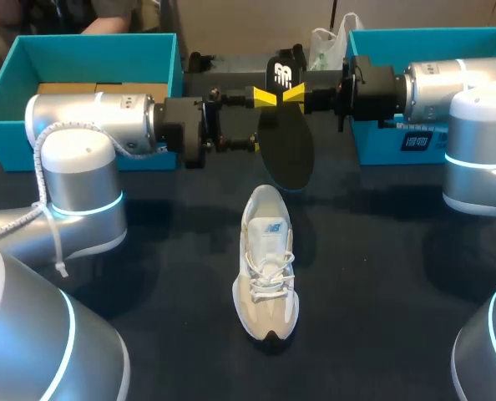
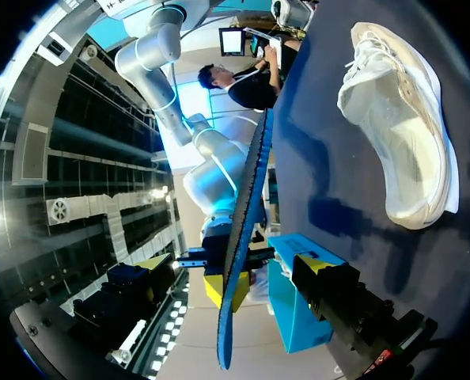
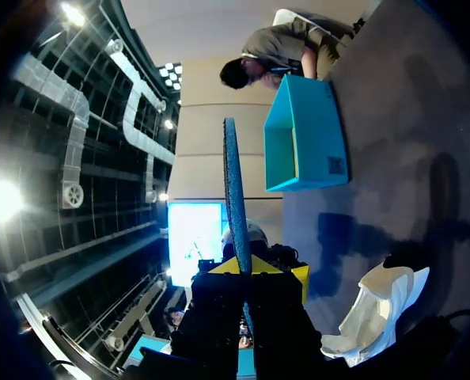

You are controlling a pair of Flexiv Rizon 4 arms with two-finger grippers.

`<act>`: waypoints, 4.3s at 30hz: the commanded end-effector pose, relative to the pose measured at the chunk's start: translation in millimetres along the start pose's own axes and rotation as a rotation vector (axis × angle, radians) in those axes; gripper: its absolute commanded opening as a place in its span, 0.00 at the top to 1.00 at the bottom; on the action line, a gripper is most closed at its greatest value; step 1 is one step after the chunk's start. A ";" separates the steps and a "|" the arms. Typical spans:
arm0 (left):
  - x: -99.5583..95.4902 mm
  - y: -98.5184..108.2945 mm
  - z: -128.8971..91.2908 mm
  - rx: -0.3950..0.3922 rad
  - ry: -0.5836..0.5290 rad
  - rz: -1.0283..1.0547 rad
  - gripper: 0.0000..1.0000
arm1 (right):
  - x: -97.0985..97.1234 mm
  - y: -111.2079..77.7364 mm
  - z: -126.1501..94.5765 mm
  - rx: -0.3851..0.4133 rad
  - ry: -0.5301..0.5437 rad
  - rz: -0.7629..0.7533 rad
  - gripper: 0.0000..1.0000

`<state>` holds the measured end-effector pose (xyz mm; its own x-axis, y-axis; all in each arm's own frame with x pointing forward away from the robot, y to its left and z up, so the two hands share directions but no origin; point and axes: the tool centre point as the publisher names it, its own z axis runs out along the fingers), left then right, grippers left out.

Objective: Take the shoe out of the shoebox, open the shoe tongue, remove and reinsert the insole, then place the shoe into the shoebox

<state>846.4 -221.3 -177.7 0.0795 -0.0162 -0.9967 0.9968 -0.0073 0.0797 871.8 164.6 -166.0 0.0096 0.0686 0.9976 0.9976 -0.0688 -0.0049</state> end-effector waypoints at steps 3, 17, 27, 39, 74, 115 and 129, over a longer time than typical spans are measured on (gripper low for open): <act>-1.7 -2.9 7.9 -0.006 -0.002 0.005 0.26 | -0.2 0.1 1.7 -0.001 -0.002 0.000 1.00; -8.7 -5.2 14.6 -0.011 0.006 0.014 0.64 | -0.2 0.1 1.7 -0.001 -0.002 0.000 1.00; -11.1 -6.5 15.4 -0.016 0.007 0.018 0.74 | -0.2 0.1 1.7 -0.001 -0.002 0.000 1.00; -11.6 -7.7 17.0 -0.026 0.006 0.017 0.96 | -0.2 0.1 1.7 -0.001 -0.002 0.000 1.00; -31.6 -35.4 -69.9 -0.142 0.133 -0.519 1.00 | 8.2 -21.1 -39.4 0.005 -0.037 -0.074 0.00; -47.0 -6.0 -75.1 0.178 0.016 -1.982 1.00 | 8.2 -21.1 -39.4 0.005 -0.037 -0.074 0.00; -47.9 -19.2 -74.8 0.163 0.005 -2.289 1.00 | 8.2 -21.1 -39.4 0.005 -0.037 -0.074 0.00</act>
<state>827.2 -146.5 -133.1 -0.9492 0.1354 0.2840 -0.2940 -0.0602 -0.9539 848.7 127.0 -155.7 -0.0640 0.1056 0.9923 0.9959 -0.0571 0.0703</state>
